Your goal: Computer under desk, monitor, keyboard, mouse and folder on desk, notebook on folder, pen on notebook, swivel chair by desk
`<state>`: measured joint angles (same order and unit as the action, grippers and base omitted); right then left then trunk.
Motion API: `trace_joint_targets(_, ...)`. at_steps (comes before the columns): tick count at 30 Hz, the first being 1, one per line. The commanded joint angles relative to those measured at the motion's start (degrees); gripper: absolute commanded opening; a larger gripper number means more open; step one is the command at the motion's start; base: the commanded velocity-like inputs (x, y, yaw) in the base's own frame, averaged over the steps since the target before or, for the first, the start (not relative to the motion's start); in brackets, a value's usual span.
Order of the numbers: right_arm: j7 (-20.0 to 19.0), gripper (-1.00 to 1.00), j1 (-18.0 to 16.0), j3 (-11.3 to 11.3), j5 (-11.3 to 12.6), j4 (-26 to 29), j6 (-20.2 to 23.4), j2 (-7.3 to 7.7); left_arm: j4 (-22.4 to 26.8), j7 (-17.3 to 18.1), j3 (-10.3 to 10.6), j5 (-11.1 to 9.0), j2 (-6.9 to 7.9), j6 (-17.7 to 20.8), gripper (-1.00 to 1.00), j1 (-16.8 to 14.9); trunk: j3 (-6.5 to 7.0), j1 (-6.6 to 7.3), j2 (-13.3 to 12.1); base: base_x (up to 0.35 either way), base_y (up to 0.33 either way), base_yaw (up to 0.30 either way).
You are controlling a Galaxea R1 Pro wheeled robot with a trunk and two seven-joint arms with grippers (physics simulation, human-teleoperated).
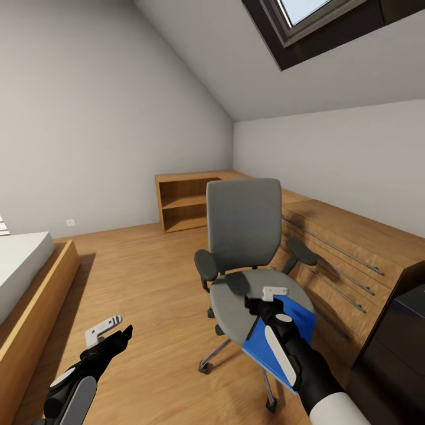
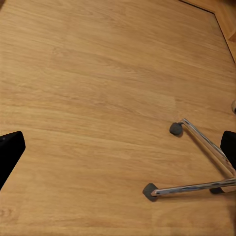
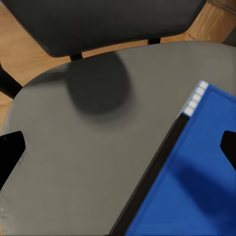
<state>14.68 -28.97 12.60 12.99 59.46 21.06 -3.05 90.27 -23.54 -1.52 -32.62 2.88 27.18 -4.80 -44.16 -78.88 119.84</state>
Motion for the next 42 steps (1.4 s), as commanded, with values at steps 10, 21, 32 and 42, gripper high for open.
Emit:
trace_joint_targets(10, 0.5, 1.0, 0.5, 0.2, 0.6, 1.1, 0.2, 0.05, 0.1, -0.5, 0.0, -0.5, 0.02, 0.2, 1.0, 0.0, -0.06, 0.01, 0.0, 0.0, 0.0, 0.0)
trace_joint_targets(21, 0.5, 1.0, 0.8, 0.1, 0.6, 1.6, 0.1, 0.06, 0.1, -0.5, 2.8, -0.4, 0.04, 0.2, 1.0, 0.0, -0.06, 0.01, 0.0, 0.0, 0.0, -0.008)
trace_joint_targets(32, 0.5, 1.0, 0.8, 0.1, 0.6, 1.6, 0.0, 0.06, 0.1, -0.6, 2.9, -0.4, 0.04, 0.1, 1.0, 0.0, -0.06, 0.01, 0.0, 0.0, 0.1, -0.205)
trace_joint_targets(42, 0.5, 1.0, 0.8, 0.1, 0.6, 1.6, 0.0, 0.06, 0.1, -0.6, 2.9, -0.4, 0.02, 0.1, 1.0, 0.0, -0.06, 0.01, 0.0, 0.0, 0.261, -0.259)
